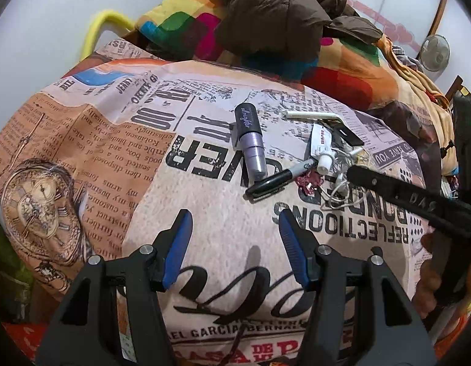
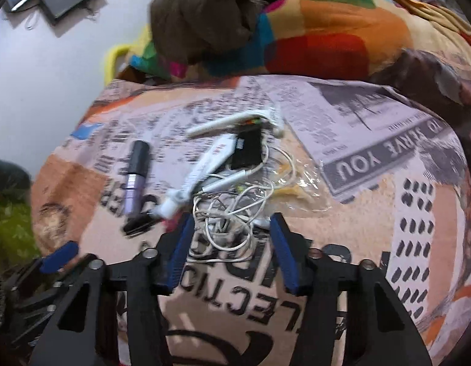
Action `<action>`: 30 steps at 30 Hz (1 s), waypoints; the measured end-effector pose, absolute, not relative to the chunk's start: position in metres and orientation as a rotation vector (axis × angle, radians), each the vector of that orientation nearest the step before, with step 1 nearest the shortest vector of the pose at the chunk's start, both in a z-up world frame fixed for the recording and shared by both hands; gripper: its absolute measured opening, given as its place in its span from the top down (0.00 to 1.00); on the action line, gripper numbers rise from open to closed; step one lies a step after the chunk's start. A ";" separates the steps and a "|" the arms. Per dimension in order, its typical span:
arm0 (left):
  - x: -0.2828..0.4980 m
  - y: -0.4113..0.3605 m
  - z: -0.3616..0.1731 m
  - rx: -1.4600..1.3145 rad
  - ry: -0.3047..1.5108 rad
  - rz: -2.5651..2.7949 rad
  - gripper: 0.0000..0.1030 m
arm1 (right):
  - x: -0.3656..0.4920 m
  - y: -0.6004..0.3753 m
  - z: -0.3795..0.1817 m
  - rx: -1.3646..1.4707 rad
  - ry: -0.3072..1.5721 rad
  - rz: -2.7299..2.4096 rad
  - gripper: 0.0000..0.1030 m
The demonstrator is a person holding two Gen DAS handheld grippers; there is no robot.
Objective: Collect trash
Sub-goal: 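Grasp the pink wrapper with the left tool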
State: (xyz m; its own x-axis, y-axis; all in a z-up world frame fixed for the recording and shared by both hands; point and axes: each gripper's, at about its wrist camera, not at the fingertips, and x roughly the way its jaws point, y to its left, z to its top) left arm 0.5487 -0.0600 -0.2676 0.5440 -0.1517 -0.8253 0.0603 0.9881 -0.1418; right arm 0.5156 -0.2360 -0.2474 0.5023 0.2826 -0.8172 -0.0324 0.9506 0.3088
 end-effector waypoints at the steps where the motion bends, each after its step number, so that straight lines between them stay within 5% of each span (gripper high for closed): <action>1: 0.551 -0.061 -0.268 -0.103 0.988 -0.129 0.44 | 0.516 -0.238 -0.248 0.279 1.024 0.193 0.62; 2: 0.554 -0.061 -0.268 -0.107 0.987 -0.133 0.44 | 0.514 -0.238 -0.248 0.271 1.024 0.203 0.75; 5: 0.564 -0.062 -0.269 -0.110 0.985 -0.131 0.44 | 0.511 -0.240 -0.247 0.275 1.024 0.235 0.89; 24: 0.600 -0.100 -0.267 -0.115 1.003 -0.193 0.45 | 0.508 -0.298 -0.226 0.326 0.967 0.143 0.94; 28: 0.580 -0.118 -0.273 -0.032 1.016 -0.236 0.70 | 0.506 -0.307 -0.223 0.352 0.964 0.168 0.94; 30: 0.575 -0.125 -0.278 -0.026 1.030 -0.262 0.75 | 0.505 -0.308 -0.221 0.381 0.964 0.223 0.93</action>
State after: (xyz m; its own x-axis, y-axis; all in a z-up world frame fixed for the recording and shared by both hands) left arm 0.5750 -0.1248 -0.2785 0.4861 -0.2277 -0.8437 0.2037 0.9684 -0.1440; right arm 0.5054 -0.3084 -0.2206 0.5547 0.3506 -0.7546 -0.0169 0.9114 0.4111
